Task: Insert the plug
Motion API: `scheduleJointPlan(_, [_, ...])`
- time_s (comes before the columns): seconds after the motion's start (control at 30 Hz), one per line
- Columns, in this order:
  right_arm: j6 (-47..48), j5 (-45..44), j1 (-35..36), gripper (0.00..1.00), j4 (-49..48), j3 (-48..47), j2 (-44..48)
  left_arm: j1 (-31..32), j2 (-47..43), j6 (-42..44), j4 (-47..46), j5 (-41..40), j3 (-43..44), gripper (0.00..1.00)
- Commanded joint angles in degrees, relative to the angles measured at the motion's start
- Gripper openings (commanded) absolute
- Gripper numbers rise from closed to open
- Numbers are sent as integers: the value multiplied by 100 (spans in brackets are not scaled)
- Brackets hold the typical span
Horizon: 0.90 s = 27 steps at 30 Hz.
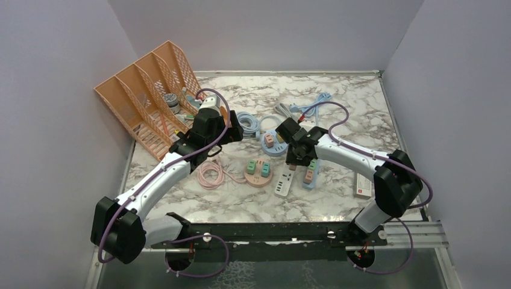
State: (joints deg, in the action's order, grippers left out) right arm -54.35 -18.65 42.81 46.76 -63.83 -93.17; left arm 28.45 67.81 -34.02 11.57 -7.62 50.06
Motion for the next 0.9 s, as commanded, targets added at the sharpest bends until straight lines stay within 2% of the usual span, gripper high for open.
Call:
scheduleJointPlan(0.0, [-100, 151, 0, 18, 11, 189, -598, -41, 3, 5, 170, 12, 217, 99])
scheduleJointPlan(0.07, [-94, -114, 0, 33, 207, -157, -362, -41, 4, 149, 334, 165, 320, 99])
scheduleJointPlan(0.13, [12, -313, 0, 44, 279, -484, -97, -41, -10, 300, 473, 339, 406, 99])
scheduleJointPlan(0.27, [270, -600, -26, 59, 363, -1115, 349, -41, -209, 478, 685, 540, 505, 99])
scheduleJointPlan(0.43, [667, -738, -49, 63, 417, -1220, 974, -40, -684, 581, 1094, 625, 601, 99])
scheduleJointPlan(0.57, [956, -858, -44, 72, 473, -843, 1676, -41, -1185, 764, 1403, 592, 675, 99])
scheduleJointPlan(0.87, [911, -1496, -44, 79, 1484, -205, 3575, -37, -2588, 1257, 2054, 536, 874, 99])
